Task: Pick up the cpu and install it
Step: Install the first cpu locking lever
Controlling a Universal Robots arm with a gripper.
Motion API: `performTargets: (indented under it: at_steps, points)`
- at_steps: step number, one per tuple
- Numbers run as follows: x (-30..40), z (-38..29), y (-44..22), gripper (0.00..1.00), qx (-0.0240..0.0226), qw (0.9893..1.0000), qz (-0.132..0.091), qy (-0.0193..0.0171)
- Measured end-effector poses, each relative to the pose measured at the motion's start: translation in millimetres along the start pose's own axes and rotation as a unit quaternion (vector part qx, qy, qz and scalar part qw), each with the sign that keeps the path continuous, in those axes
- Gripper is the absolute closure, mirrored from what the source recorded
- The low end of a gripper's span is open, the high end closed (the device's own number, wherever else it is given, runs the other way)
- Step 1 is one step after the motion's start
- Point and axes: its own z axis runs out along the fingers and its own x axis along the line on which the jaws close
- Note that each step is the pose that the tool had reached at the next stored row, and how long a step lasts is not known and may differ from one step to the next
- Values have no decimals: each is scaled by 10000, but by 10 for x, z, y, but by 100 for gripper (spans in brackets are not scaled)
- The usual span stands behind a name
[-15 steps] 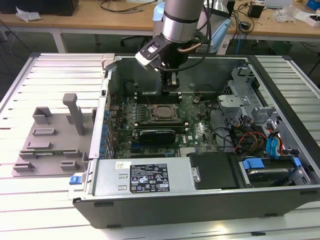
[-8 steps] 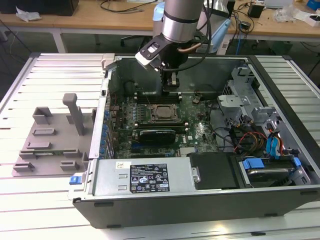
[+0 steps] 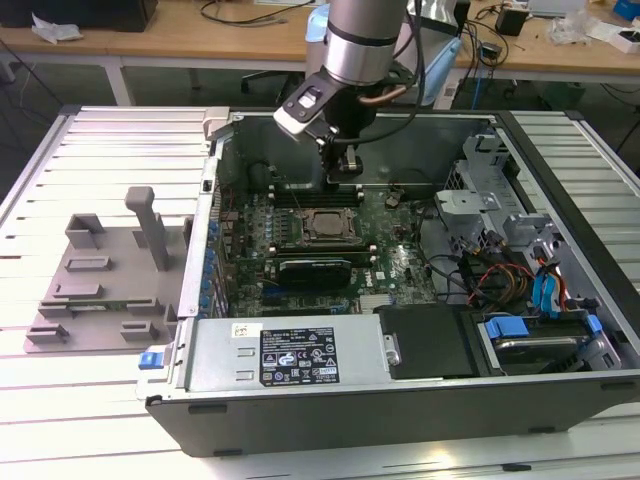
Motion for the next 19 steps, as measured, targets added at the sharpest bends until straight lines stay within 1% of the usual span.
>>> performTargets:
  at_steps: [3,6,10,14,15,16,19]
  points:
    - [0,0,0,89,3,9998,-188,-16]
    - [0,0,0,89,8,9988,-480,-41]
    - [0,0,0,89,10,9980,-637,-54]
    - [0,0,0,89,13,9965,-836,-71]
    - [0,0,0,89,14,9959,-898,-76]
    - [0,0,0,89,16,9950,-1000,-85]
    - [0,0,0,89,19,9927,-1203,-102]
